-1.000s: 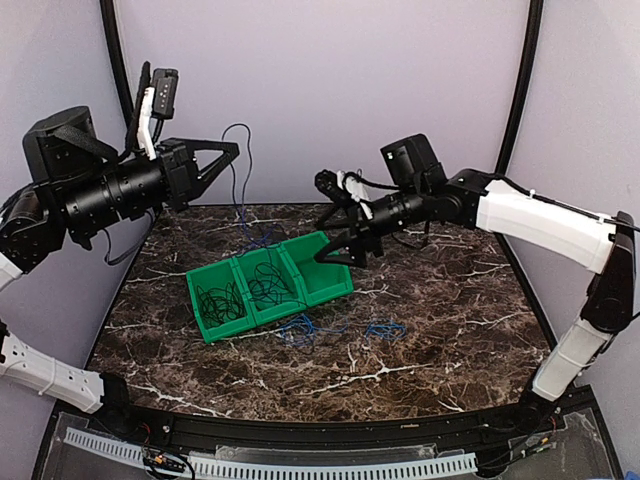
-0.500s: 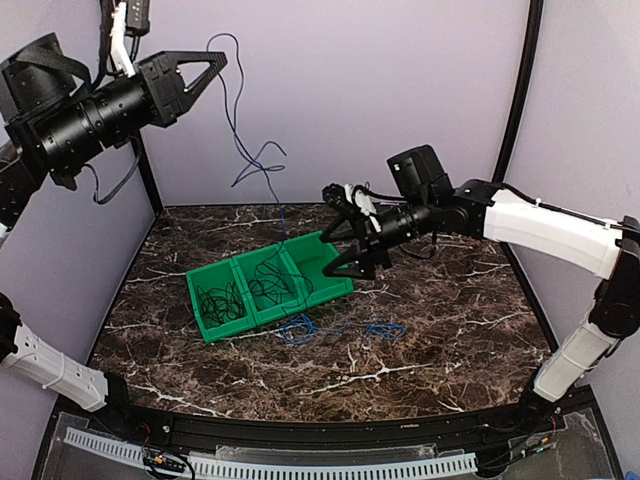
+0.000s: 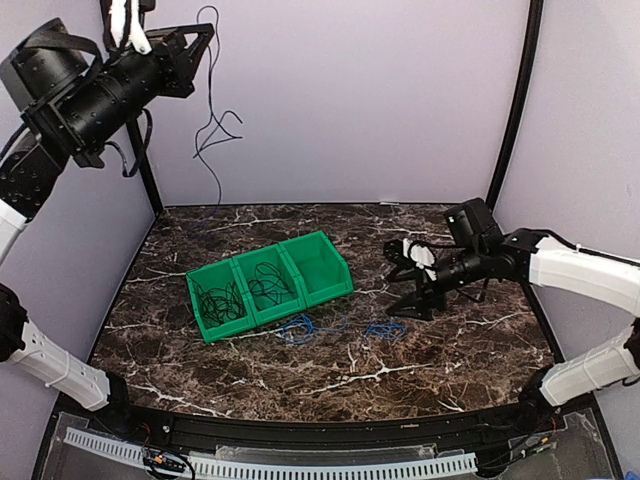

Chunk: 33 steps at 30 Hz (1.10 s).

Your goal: Untangle the cables

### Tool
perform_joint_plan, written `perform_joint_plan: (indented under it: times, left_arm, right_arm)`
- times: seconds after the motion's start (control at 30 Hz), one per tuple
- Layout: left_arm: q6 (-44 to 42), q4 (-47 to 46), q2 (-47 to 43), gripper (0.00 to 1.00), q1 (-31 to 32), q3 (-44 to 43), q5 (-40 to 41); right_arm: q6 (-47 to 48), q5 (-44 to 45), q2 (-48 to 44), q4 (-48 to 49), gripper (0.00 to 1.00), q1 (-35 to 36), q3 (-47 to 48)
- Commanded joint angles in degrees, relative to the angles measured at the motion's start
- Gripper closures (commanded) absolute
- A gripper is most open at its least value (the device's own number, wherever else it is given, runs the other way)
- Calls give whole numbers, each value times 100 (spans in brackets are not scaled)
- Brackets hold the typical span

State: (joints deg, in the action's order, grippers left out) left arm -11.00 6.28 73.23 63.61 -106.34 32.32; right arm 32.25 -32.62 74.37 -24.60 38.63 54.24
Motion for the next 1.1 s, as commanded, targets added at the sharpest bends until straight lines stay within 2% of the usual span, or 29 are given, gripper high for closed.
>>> perform_joint_plan:
  times: [0.0, 0.17, 0.43, 0.53, 0.77, 1.07]
  left_arm:
    - [-242, -63, 463, 100, -383, 18, 33]
    - [-40, 154, 789, 100, -1084, -377, -443]
    - [-703, -17, 1200, 100, -1172, -1038, -312]
    - [-641, -39, 1210, 100, -1174, -799, -339]
    - [-713, -552, 873, 100, -1181, 375, -131]
    - [-390, -448, 784, 100, -1187, 959, -400]
  right_arm:
    - [-67, -277, -591, 592, 20, -502, -690]
    - [-115, -423, -1087, 1139, 17, -1018, -1297]
    - [-13, -507, -1136, 1292, 15, -1306, -1548]
    - [60, -476, -1016, 1261, 15, -1308, -1533]
    - [131, -495, -909, 1208, 16, -1310, -1520]
    - [215, -489, -672, 1107, 16, -1310, -1434]
